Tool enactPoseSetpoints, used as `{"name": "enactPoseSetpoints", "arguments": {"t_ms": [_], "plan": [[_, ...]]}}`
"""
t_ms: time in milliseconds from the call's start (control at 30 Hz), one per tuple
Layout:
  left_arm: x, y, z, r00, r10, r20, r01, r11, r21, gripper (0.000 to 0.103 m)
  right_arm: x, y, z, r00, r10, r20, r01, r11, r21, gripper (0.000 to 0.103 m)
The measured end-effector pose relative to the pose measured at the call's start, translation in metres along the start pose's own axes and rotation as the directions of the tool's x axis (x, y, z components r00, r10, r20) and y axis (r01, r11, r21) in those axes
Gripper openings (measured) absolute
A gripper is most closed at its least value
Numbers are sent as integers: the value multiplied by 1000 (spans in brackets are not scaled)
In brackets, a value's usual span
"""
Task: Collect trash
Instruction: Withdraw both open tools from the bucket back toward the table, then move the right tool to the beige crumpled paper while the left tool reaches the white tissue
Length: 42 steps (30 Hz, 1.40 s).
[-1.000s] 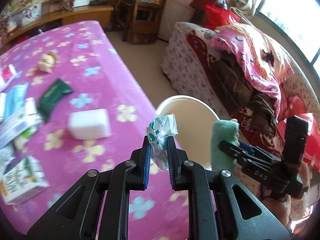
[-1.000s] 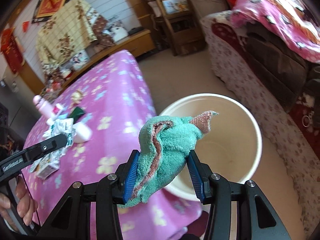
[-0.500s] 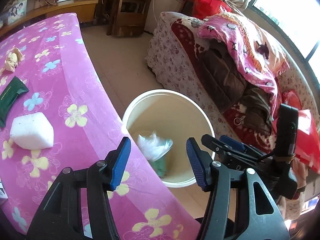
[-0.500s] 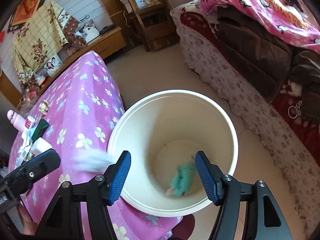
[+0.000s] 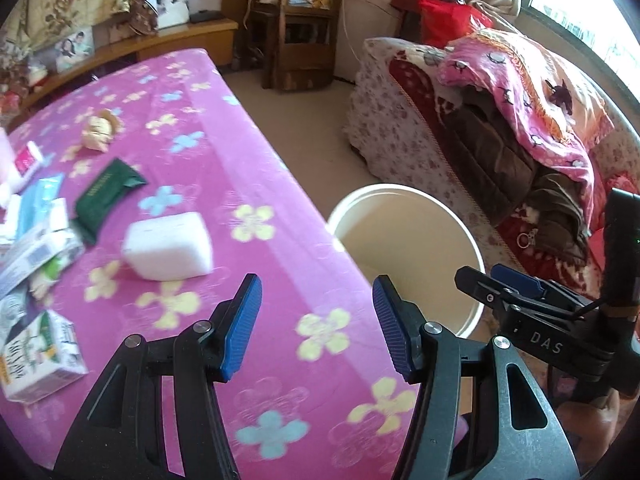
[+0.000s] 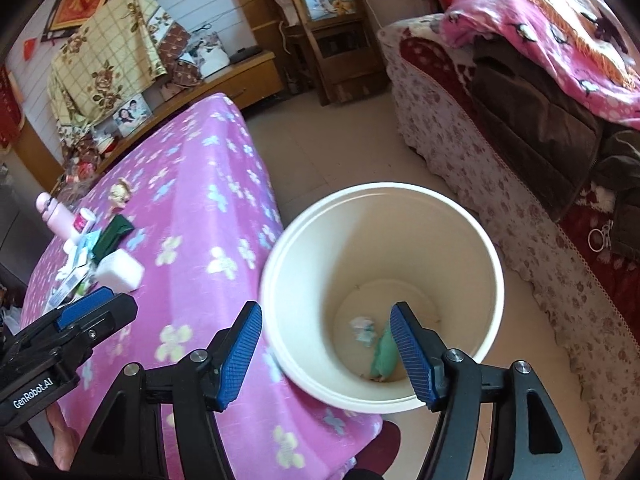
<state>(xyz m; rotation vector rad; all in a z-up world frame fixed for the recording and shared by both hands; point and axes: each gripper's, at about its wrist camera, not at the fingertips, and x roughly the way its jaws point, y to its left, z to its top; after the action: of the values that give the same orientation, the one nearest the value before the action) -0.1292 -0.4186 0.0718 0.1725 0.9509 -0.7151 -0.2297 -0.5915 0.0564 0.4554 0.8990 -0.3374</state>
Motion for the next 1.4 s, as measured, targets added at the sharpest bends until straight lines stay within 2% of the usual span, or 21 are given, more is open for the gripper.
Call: {"name": "enactPoseSetpoints", "arguments": {"t_ms": [333,700,1100,1233,1400], "plan": [[-39,36,-19,998,49,48,-47,998,-32,56,-11,56,-13,998,56,3,-55,997,-59,67],[-86,102,-44,988,130,85,-119,985,-128,56,-10,129,-26,991,131,-16,-132,980,-146,70],[-121,206,-77,970,238,54,-218,944,-246,56,7,185,-39,982,177,-73,-189,955,-228,71],[-125,232,-85,969,245,43,-223,932,-285,57,17,194,-39,980,174,-98,-193,952,-236,72],[-122,250,-87,974,223,28,-204,931,-303,57,23,202,-38,976,183,-117,-206,949,-240,72]]}}
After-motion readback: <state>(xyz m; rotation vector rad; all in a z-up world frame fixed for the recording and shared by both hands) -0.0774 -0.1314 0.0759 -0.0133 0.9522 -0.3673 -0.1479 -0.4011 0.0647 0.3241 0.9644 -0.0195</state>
